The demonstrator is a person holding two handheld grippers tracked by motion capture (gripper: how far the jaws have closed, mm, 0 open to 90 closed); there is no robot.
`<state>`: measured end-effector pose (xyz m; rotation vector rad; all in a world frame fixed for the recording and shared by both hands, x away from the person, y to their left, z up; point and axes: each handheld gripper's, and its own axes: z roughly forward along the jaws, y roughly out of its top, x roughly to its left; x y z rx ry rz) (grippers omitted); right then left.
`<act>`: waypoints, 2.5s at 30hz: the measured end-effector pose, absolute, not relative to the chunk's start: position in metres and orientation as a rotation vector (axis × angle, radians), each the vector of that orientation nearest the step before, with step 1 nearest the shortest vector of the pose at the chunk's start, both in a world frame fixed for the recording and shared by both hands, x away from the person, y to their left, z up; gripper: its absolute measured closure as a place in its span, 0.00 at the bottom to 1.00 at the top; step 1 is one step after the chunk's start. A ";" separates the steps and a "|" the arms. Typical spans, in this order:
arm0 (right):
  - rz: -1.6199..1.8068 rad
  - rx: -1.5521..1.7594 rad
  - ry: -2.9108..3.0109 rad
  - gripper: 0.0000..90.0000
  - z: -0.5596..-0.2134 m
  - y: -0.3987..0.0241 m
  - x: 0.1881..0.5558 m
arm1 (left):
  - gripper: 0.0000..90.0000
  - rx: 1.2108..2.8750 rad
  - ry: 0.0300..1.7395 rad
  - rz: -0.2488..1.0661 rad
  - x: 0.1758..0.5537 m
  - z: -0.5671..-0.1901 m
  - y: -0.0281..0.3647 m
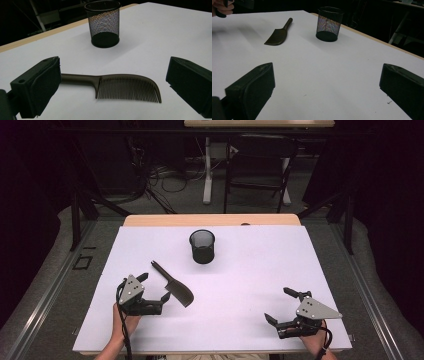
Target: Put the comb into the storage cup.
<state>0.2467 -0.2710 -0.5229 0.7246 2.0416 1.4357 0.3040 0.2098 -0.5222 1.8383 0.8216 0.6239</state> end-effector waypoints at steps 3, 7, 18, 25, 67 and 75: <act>1.434 0.728 2.042 0.00 -0.523 -0.272 0.247 | 0.00 1.845 0.819 0.625 0.306 -0.522 0.207; 1.433 0.726 2.039 0.00 -0.523 -0.273 0.247 | 0.00 1.853 0.823 0.629 0.308 -0.521 0.206; 1.434 0.720 2.048 0.00 -0.522 -0.269 0.247 | 0.00 1.845 0.844 0.639 0.320 -0.518 0.207; 1.433 0.725 2.045 0.00 -0.523 -0.270 0.248 | 0.00 1.854 0.852 0.639 0.328 -0.518 0.205; 1.434 0.725 2.057 0.00 -0.523 -0.271 0.249 | 0.00 1.900 0.952 0.732 0.395 -0.517 0.203; 1.430 0.725 2.067 0.00 -0.523 -0.270 0.248 | 0.00 1.902 0.992 0.748 0.410 -0.519 0.205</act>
